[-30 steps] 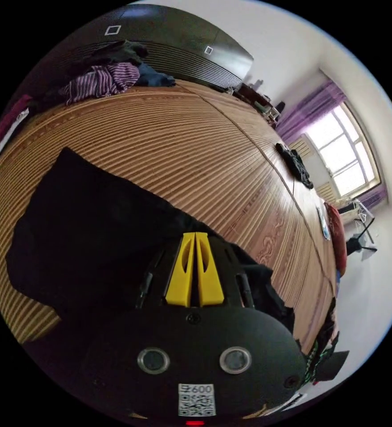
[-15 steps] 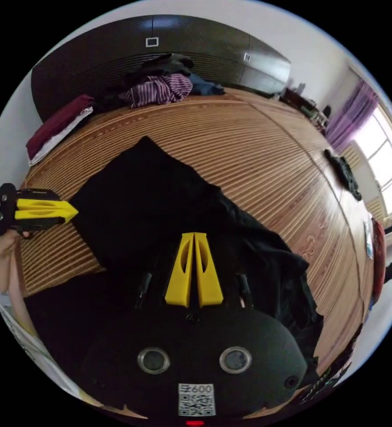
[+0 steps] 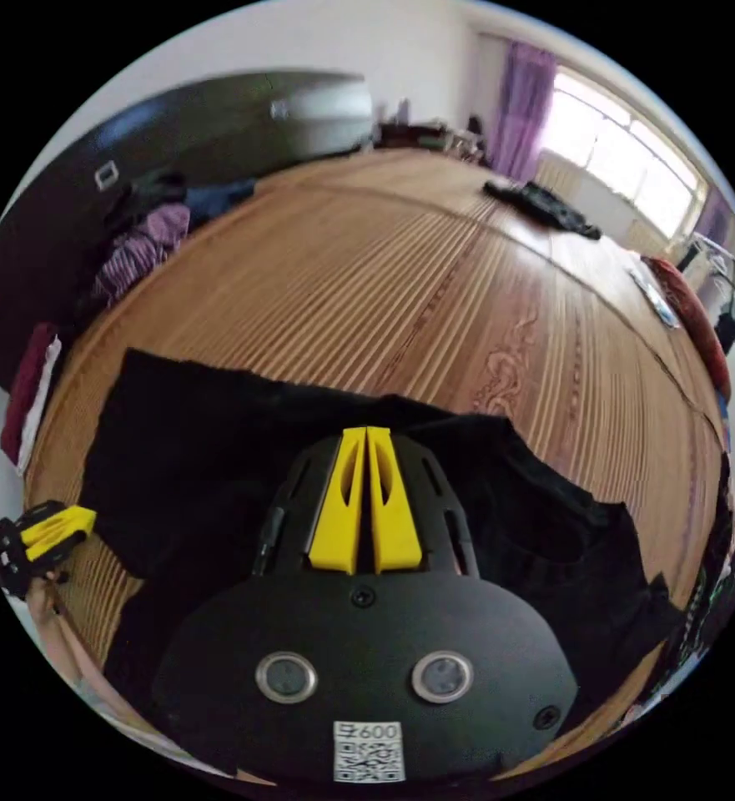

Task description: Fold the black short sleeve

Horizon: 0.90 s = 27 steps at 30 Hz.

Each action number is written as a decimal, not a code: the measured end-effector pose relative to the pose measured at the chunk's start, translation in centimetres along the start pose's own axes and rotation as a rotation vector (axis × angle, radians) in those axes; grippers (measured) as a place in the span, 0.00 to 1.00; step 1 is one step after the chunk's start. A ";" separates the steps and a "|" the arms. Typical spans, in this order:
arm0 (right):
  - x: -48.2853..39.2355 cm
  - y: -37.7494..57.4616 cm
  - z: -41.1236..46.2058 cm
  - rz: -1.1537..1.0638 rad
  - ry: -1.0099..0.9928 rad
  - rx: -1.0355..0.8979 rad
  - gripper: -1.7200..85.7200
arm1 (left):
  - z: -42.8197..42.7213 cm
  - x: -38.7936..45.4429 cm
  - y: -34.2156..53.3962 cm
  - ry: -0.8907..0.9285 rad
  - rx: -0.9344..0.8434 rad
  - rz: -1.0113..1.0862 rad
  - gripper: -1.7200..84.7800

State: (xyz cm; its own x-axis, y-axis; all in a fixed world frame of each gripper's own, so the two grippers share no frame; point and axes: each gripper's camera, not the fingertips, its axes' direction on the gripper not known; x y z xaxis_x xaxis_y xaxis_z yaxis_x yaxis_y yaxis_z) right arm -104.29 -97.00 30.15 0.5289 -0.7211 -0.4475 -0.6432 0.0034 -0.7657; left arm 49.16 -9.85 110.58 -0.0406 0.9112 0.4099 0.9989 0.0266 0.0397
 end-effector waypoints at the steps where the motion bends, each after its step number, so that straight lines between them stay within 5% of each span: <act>1: 0.2 -0.7 0.3 0.014 -0.017 0.000 0.01 | 0.1 0.3 0.1 0.002 0.001 0.002 0.02; 18: -7.0 -9.7 -2.1 -0.076 0.111 0.056 0.01 | 2.2 4.8 1.4 -0.089 0.008 0.138 0.03; 27: -12.1 -12.9 -11.5 -0.154 0.178 0.229 0.01 | 2.2 -0.8 2.4 0.021 -0.029 -0.092 0.04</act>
State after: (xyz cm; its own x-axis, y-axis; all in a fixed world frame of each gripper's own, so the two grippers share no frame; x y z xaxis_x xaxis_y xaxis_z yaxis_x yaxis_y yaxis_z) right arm -108.72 -96.28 50.75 0.4925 -0.8348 -0.2462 -0.4113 0.0261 -0.9111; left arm 51.67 -9.61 108.37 -0.1329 0.8966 0.4224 0.9897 0.0974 0.1047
